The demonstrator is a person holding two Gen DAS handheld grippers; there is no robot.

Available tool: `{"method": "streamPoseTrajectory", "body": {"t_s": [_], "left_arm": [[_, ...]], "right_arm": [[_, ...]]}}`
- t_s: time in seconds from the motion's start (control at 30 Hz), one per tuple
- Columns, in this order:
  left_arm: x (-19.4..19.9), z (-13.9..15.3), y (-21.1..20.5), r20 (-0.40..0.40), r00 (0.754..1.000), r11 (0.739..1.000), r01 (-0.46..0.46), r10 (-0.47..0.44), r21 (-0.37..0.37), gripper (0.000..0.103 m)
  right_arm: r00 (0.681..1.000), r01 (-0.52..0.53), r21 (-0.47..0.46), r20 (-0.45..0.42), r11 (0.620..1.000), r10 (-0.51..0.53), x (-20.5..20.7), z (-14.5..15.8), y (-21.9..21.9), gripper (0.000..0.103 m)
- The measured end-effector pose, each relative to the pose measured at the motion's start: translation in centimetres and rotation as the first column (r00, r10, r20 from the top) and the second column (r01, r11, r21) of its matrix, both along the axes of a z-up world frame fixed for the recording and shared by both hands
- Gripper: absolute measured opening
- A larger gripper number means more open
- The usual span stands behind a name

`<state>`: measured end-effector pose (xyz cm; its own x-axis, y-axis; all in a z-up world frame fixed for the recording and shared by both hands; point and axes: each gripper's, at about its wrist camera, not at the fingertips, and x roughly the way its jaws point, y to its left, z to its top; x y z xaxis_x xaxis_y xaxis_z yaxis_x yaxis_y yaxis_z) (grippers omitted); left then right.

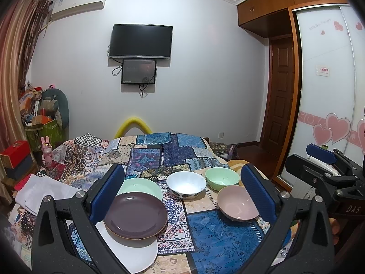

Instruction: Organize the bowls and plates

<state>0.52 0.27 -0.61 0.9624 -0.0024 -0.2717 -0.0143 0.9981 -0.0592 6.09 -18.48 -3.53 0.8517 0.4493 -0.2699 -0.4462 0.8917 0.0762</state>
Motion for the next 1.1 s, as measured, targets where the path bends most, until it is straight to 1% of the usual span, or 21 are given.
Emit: {"method": "streamPoseTrajectory", "body": {"t_s": [0.2,0.33,0.53,0.63,0.73,0.83,0.9,0.97,1.0,1.1], "left_arm": [[0.7,-1.0,1.1,-0.02,1.0,1.0,-0.005,0.005,-0.008,0.103],[1.8,-2.2,2.5,-0.056,0.998,1.0,-0.006,0.005,-0.018,0.103],[4.2,-4.9,6.0,-0.146,0.989,0.998,-0.025,0.017,-0.05,0.103],[5.6,-6.7,7.9,-0.205,0.978,0.998,-0.039,0.028,-0.05,0.103],[6.7,-8.5,9.9,-0.25,0.968,0.997,-0.041,0.023,-0.07,0.103],[7.8,-10.3,11.5,-0.295,0.955,0.998,-0.046,0.031,-0.045,0.103],[8.5,-11.4,12.3,-0.326,0.944,0.998,-0.056,0.048,-0.014,0.1],[9.4,-12.8,13.5,-0.368,0.927,0.998,-0.067,0.066,0.011,0.083],[9.9,-13.2,14.0,-0.384,0.921,0.997,-0.072,0.072,0.013,0.083],[11.3,-15.0,16.0,-0.429,0.902,0.997,-0.065,0.046,-0.031,0.083]], "right_arm": [[0.998,-0.008,-0.016,-0.066,1.0,0.007,1.9,-1.5,1.3,0.103],[0.993,-0.016,-0.038,-0.118,0.999,0.011,3.2,-3.0,2.5,0.103],[0.976,-0.045,-0.06,-0.213,0.997,0.031,5.4,-5.6,4.7,0.103],[0.966,-0.062,-0.073,-0.254,0.995,0.041,6.5,-6.9,6.0,0.103],[0.955,-0.085,-0.093,-0.29,0.992,0.054,7.5,-8.3,7.3,0.103],[0.941,-0.11,-0.115,-0.332,0.987,0.066,8.5,-9.7,8.7,0.103],[0.929,-0.124,-0.121,-0.362,0.985,0.072,9.3,-10.7,9.6,0.103],[0.919,-0.136,-0.13,-0.386,0.982,0.076,10.0,-11.6,10.5,0.101],[0.914,-0.142,-0.134,-0.399,0.981,0.078,10.4,-12.0,10.9,0.098],[0.896,-0.157,-0.145,-0.437,0.977,0.079,11.4,-13.2,11.9,0.092]]}}
